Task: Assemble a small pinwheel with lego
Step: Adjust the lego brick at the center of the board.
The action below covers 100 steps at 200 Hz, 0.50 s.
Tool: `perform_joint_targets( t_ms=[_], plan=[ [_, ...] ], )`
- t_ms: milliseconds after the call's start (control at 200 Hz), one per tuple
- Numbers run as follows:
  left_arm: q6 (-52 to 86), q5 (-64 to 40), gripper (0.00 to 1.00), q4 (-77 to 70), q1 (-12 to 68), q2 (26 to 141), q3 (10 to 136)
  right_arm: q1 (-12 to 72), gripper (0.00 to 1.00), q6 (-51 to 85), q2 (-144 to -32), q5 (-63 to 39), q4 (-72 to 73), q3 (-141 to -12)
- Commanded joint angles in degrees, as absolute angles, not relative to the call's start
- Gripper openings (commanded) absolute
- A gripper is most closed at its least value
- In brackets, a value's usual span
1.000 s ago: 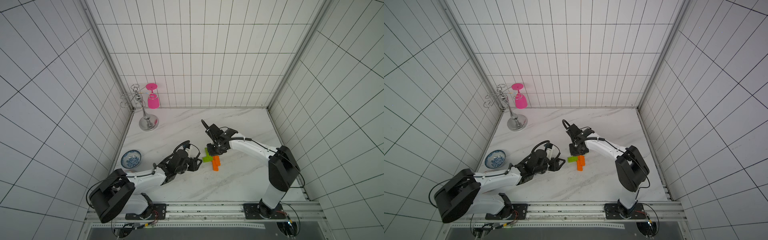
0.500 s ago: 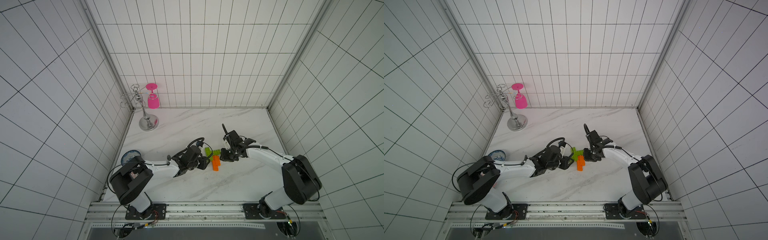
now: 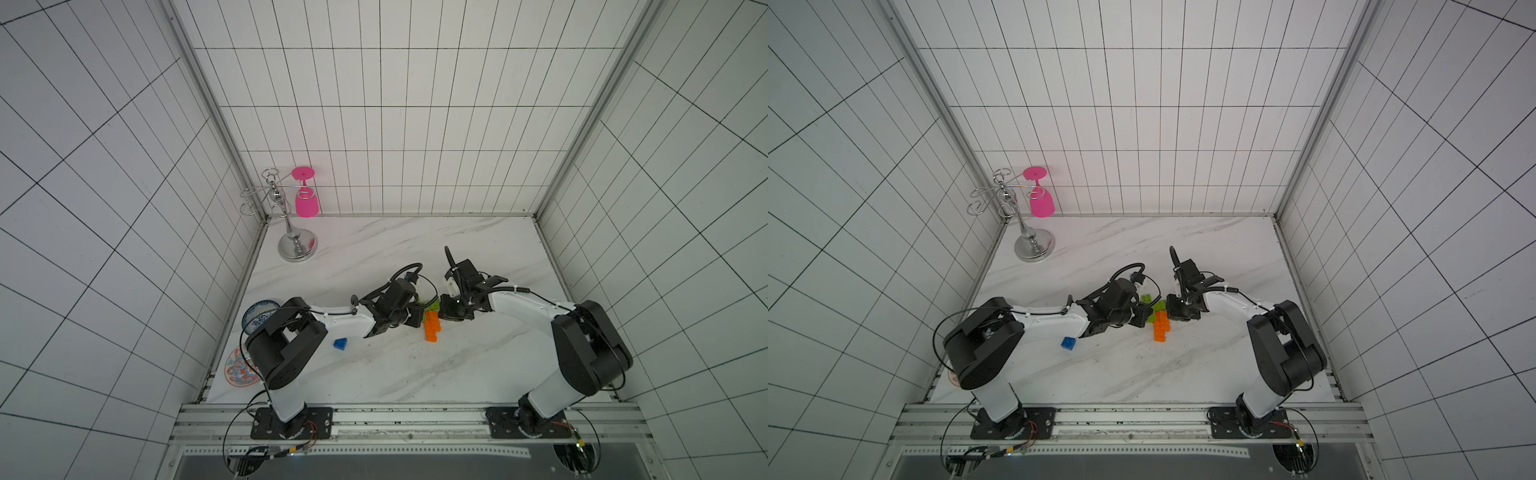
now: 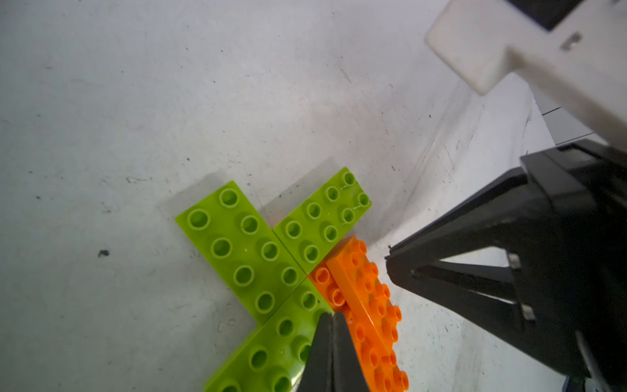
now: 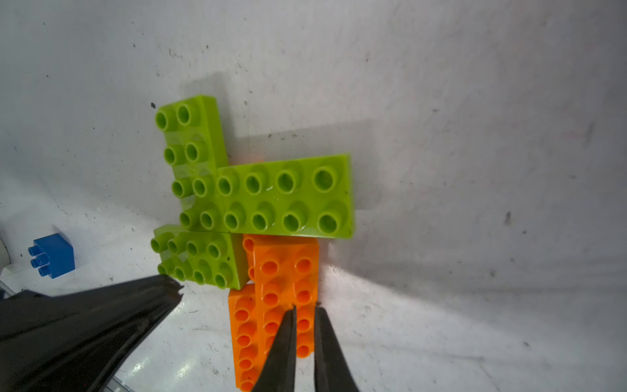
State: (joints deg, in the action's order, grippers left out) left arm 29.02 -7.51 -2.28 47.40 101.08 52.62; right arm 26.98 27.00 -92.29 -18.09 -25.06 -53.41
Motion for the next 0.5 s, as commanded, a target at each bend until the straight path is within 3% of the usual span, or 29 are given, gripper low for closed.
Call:
perform_joint_targets(
  t_ms=[0,495],
  plan=[
    [27.7,-7.3,0.02,-0.4,46.5,102.3,54.7,25.7,0.15,27.3,-92.8,-16.6,-25.9,-53.4],
    [26.6,-8.2,0.0,1.6,46.5,108.1,59.2,24.8,0.18,27.1,-94.1,-20.2,-24.8,-52.8]
  ],
)
